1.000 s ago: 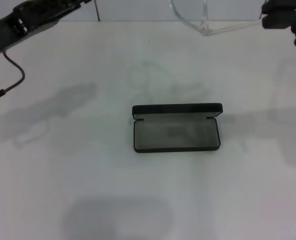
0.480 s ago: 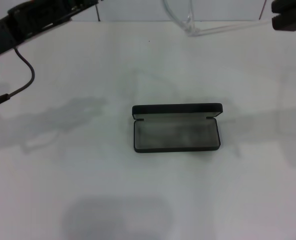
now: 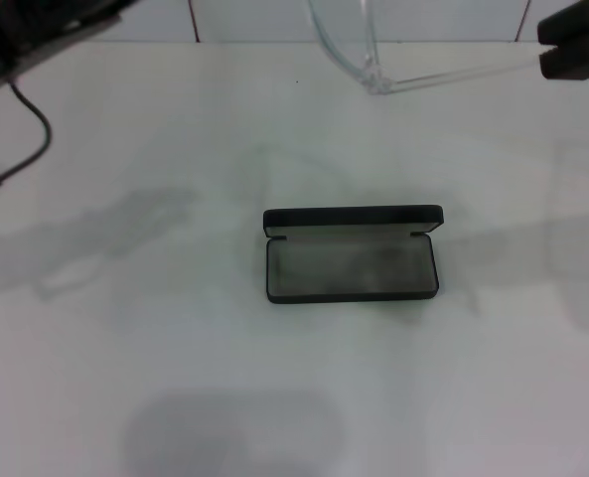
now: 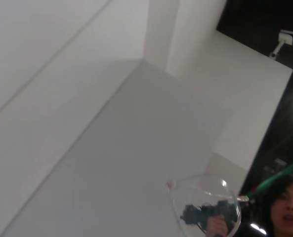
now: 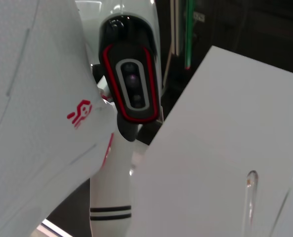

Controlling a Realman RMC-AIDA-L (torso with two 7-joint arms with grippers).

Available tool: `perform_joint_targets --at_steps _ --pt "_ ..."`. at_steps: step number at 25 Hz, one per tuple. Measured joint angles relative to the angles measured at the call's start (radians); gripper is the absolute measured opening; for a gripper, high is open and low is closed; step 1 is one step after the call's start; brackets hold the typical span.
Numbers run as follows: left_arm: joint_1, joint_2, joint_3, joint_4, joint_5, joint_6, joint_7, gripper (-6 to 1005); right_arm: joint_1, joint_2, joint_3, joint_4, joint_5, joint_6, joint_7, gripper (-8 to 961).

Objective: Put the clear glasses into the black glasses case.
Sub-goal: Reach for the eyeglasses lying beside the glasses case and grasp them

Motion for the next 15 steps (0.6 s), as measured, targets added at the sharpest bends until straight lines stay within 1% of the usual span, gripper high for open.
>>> perform_joint_targets --at_steps 1,3,4,5,8,11,13,14,15 --pt "0.0 0.0 0.0 0.0 0.0 0.0 0.0 392 -0.004 -0.004 0.001 0.004 -0.004 0.002 0.001 61" --pt "0.017 0.013 -0.032 0.005 -0.008 -0.013 0.0 392 -0.01 -0.015 0.005 0.014 -0.01 0.007 0.002 62" --pt "0.023 0.015 -0.04 0.009 -0.008 -0.019 0.0 392 -0.01 -0.015 0.005 0.014 -0.01 0.007 0.002 63" --pt "0.027 0.017 -0.045 0.012 -0.007 -0.024 0.0 391 -0.015 -0.028 0.007 0.023 -0.022 0.02 0.002 63" --pt "0.037 0.02 -0.041 0.029 0.01 -0.056 0.002 391 -0.02 -0.037 0.006 0.024 -0.054 0.056 0.002 64" --pt "0.035 0.017 -0.038 0.052 0.054 -0.083 0.002 391 -0.013 -0.037 0.003 0.014 -0.117 0.106 0.011 65" --pt "0.025 0.011 -0.038 0.074 0.099 -0.115 -0.001 392 -0.002 -0.033 0.001 0.001 -0.167 0.133 0.025 66" --pt "0.025 0.011 -0.038 0.074 0.099 -0.115 -0.001 392 0.002 -0.03 0.001 -0.009 -0.19 0.145 0.033 67" --pt "0.015 0.008 -0.038 0.086 0.139 -0.161 -0.003 392 0.003 -0.028 0.001 -0.018 -0.205 0.153 0.039 67"
